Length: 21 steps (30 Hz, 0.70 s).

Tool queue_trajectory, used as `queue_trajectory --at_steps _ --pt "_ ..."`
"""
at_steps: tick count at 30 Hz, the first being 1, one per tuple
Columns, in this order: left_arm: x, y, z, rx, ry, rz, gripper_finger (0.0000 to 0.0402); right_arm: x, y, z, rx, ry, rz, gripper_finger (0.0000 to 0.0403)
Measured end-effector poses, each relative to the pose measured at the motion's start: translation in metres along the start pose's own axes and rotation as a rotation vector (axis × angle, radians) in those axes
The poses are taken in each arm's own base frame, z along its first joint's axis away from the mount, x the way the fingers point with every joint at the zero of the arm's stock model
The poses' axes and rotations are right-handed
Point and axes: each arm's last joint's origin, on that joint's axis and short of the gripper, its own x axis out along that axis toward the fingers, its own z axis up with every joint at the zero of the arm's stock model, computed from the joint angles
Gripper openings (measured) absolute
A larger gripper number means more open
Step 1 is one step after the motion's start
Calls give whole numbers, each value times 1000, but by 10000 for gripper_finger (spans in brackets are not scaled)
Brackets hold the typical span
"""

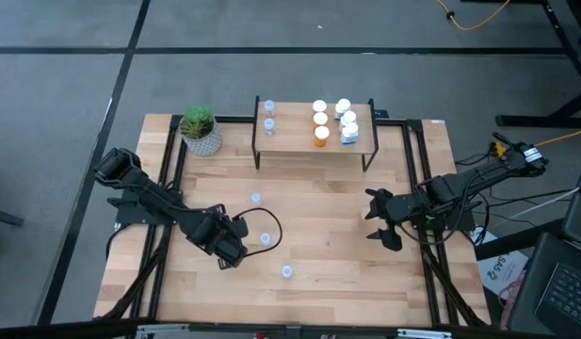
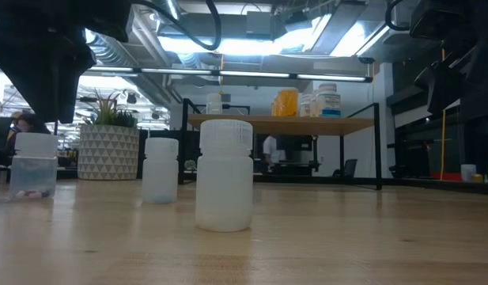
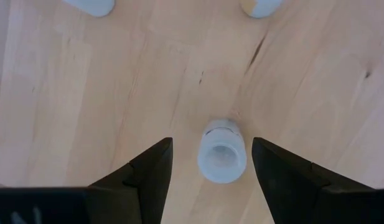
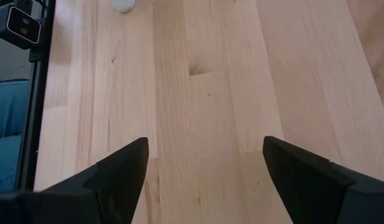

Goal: Pick and place medicine bottles onto shelf by color
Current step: Put the transparent pill bottle on the shelf aligned with the other transparent pill bottles

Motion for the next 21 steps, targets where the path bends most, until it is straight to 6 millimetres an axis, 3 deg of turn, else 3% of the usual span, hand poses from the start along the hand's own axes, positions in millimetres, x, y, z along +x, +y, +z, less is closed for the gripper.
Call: queue_trajectory --at_steps 21 --pt "0 0 0 -17 3 2 212 0 0 0 0 0 0 317"
